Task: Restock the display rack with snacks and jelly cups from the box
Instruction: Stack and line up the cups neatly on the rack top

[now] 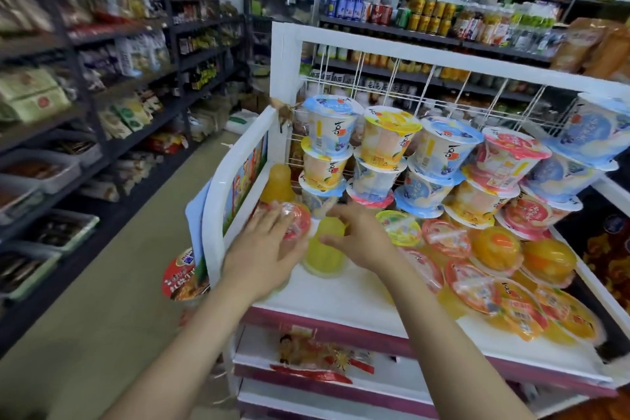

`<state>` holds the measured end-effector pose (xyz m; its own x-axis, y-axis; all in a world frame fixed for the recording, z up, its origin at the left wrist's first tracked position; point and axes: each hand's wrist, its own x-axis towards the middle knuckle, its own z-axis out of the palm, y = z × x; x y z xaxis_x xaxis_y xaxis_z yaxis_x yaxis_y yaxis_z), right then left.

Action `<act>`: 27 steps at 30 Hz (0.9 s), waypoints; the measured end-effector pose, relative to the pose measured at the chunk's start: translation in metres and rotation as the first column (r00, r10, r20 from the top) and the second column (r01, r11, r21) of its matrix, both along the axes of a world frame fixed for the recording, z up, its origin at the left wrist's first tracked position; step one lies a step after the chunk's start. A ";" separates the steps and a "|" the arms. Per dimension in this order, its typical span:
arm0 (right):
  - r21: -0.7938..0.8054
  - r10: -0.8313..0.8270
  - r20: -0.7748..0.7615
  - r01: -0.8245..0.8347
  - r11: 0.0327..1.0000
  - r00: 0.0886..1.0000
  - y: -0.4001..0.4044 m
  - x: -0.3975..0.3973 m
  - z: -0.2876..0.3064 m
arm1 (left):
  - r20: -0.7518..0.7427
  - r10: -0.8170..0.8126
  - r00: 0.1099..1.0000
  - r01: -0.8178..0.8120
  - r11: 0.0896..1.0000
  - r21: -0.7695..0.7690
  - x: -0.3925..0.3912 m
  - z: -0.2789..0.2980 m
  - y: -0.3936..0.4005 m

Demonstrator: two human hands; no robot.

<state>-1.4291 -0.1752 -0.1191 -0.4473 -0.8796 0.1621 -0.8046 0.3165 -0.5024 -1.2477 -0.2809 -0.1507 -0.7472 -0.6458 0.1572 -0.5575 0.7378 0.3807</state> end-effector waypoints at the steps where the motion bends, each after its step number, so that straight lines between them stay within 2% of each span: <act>1: 0.011 0.012 0.003 -0.012 1.000 1.000 0.006 0.002 0.002 | -0.018 0.000 1.000 0.000 1.000 0.015 0.001 0.001 0.001; 7: 0.037 0.057 0.124 -0.062 0.997 0.991 0.032 0.023 0.004 | -0.130 -0.024 0.991 0.030 0.998 0.048 0.000 0.001 0.004; 11: -0.016 0.068 0.302 -0.067 0.998 0.951 0.034 0.018 0.007 | -0.074 -0.017 0.997 0.020 0.999 0.029 0.002 0.006 0.004; 14: -0.176 -0.037 0.183 0.069 0.982 0.982 0.027 0.007 0.013 | 0.034 -0.002 0.999 0.003 1.000 -0.011 -0.004 0.025 0.008; 16: -0.220 -0.092 0.128 0.119 0.968 0.987 0.018 0.004 0.020 | 0.076 -0.004 0.997 0.009 0.998 -0.065 -0.012 0.035 0.006; 18: -0.181 -0.149 0.029 0.152 0.972 0.988 0.011 -0.003 0.020 | 0.075 -0.028 0.997 0.032 0.998 -0.049 -0.018 0.036 0.000; 21: 0.016 -0.268 -0.154 0.273 0.962 0.951 0.008 -0.016 0.015 | 0.041 -0.047 0.998 0.047 0.999 0.001 -0.018 0.027 -0.007; 23: 0.053 -0.277 -0.174 0.290 0.955 0.945 0.008 -0.018 0.011 | 0.036 -0.044 0.998 0.045 0.999 -0.017 -0.017 0.024 -0.008; 27: -0.003 -0.194 -0.116 0.195 0.981 0.974 0.004 -0.015 0.008 | 0.016 -0.042 0.999 0.042 0.999 -0.024 -0.018 0.024 -0.007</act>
